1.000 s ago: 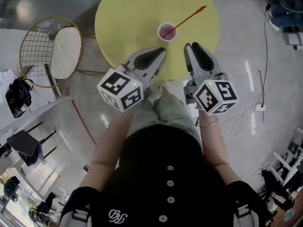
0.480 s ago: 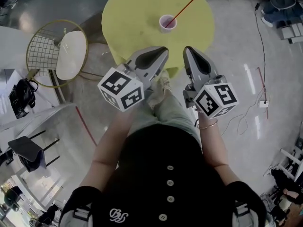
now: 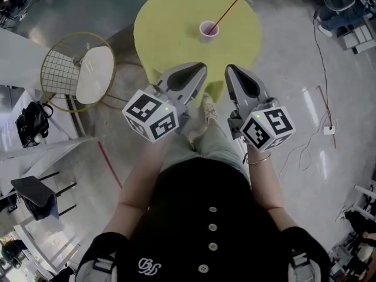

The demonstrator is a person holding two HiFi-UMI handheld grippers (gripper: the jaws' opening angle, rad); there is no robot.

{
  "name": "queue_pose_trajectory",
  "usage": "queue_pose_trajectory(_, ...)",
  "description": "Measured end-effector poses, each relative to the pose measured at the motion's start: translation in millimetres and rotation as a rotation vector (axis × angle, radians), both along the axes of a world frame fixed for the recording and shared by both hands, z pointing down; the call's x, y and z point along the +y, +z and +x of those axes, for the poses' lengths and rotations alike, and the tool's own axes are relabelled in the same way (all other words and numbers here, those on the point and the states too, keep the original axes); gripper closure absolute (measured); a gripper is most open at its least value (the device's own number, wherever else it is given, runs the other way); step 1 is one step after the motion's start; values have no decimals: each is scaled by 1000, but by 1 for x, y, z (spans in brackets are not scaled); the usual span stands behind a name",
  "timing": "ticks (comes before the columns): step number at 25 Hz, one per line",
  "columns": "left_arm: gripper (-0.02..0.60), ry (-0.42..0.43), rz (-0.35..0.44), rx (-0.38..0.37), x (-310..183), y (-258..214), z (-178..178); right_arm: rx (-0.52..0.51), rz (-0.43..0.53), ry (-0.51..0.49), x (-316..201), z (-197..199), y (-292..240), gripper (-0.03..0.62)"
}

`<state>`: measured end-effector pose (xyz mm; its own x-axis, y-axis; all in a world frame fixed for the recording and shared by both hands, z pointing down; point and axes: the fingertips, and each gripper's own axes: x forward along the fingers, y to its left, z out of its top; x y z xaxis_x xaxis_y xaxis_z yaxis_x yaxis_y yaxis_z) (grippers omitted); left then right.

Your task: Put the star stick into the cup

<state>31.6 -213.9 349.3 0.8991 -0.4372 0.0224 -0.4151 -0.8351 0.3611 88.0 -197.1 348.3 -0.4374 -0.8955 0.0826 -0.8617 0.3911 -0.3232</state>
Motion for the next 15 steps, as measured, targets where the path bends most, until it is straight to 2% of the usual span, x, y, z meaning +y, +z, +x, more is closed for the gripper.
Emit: queue_pose_trajectory(15, 559, 61, -12, 28, 40, 0, -4, 77, -52, 18, 34, -16, 9, 591)
